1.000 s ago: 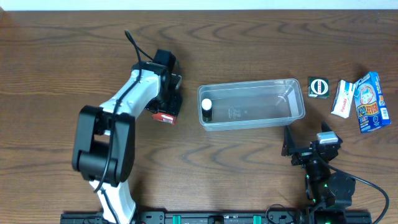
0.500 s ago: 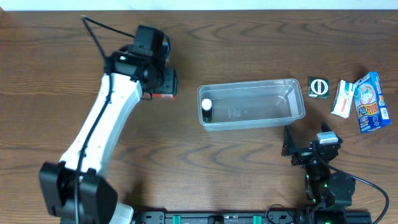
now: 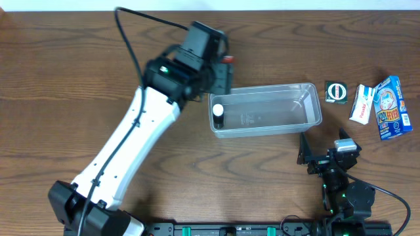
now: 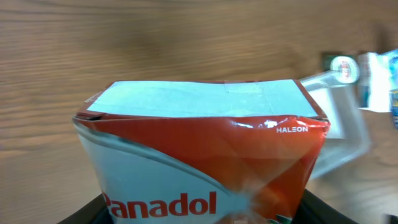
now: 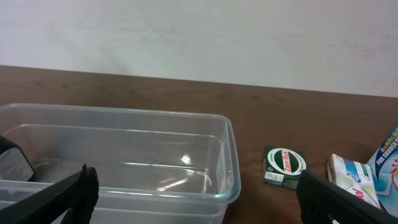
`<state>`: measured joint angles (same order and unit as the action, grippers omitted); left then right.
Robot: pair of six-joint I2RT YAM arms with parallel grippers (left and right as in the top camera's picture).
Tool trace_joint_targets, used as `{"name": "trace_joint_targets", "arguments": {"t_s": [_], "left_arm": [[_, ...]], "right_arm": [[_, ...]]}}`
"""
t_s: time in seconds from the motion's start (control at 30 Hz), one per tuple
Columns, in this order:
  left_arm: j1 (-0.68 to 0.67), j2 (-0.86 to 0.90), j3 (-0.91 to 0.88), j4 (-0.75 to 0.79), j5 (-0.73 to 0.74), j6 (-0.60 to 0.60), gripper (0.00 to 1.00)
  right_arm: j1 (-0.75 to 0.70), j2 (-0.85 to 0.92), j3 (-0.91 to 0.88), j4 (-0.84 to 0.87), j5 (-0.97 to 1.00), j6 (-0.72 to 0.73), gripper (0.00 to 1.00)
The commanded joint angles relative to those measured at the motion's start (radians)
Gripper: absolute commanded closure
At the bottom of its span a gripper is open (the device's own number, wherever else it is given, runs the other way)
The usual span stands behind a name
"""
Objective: Pack container
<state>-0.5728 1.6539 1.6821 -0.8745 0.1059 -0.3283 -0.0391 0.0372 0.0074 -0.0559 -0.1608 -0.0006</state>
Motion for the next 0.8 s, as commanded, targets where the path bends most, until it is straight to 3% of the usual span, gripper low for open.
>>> {"name": "trace_joint_targets", "arguments": {"t_s": [0.0,0.4,0.77], "left_arm": [[-0.058,0.01,0.021,0.022,0.005,-0.094,0.39],[-0.209,0.171,0.021,0.031,-0.19,-0.22,0.39],[-0.209,0.294,0.015,0.023,-0.197,-0.289,0.39]], "right_arm": [[-0.014,-0.002,-0.002,-0.004,-0.004,0.0,0.01],[-0.014,-0.002,-0.002,-0.004,-0.005,0.0,0.01],[-0.014,-0.002,-0.002,-0.004,-0.005,0.0,0.01]]}}
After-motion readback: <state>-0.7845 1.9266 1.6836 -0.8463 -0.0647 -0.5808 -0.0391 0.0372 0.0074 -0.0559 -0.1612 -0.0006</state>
